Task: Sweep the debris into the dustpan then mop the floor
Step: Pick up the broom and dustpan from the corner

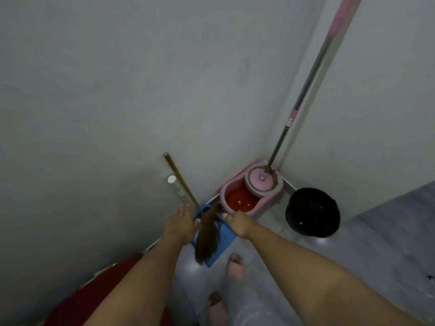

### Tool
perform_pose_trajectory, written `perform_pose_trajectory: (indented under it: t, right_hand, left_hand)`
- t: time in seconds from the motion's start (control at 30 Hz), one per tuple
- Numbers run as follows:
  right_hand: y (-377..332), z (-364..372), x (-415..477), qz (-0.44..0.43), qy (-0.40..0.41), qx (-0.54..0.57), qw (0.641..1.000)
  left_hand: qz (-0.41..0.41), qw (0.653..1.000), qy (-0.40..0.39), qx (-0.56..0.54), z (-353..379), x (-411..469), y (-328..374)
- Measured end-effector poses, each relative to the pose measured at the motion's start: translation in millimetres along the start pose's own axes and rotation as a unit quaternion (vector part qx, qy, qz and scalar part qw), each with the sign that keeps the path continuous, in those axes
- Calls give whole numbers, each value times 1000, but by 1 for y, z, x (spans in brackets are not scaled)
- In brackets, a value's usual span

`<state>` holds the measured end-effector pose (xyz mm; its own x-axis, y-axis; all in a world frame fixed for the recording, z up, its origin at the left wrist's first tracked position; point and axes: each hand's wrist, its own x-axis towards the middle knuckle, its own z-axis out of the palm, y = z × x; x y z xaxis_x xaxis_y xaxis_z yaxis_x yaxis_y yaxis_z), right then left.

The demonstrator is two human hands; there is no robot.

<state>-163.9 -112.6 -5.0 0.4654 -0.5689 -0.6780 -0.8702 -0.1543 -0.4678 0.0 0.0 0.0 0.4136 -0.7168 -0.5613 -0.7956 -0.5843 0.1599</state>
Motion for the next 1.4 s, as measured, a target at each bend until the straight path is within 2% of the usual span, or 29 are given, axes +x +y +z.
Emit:
perform_pose_trajectory:
  t: [0.17,0.37,0.5,0.6,0.77,0.87,0.93,1.13,1.3,1.4]
  right_hand:
    - [-28,-12,54,20,-36,35,999]
    - [-79,-24,118,33,-46,154,986]
    - [-108,-16,155,62,-70,200,975]
    - [-127,-4,182,93,-82,252,960]
    - [-149,20,208,168,-109,410,890]
    - [-153,26,216,199,-101,470,854]
    - [-153,27,220,217,-117,504,828]
    - [-136,26,209,304,-146,627,702]
    - [-90,44,166,317,-87,677,659]
    - [-67,59,132,319,-72,683,653]
  left_hand:
    - [-40,996,26,-71,-31,42,-21]
    - [-41,996,36,-76,-59,94,-42]
    - [-14,995,32,-88,-59,116,-57]
    - [28,988,58,-138,-53,129,-71]
    - [62,978,93,-174,-43,137,-89]
    - [53,960,85,-260,-42,141,-97]
    - [21,942,63,-328,-43,144,-101]
    - [-42,895,-40,-442,-39,149,-95]
    - [-115,875,-133,-451,-37,147,-68]
    - [-118,888,-187,-404,-33,144,-51]
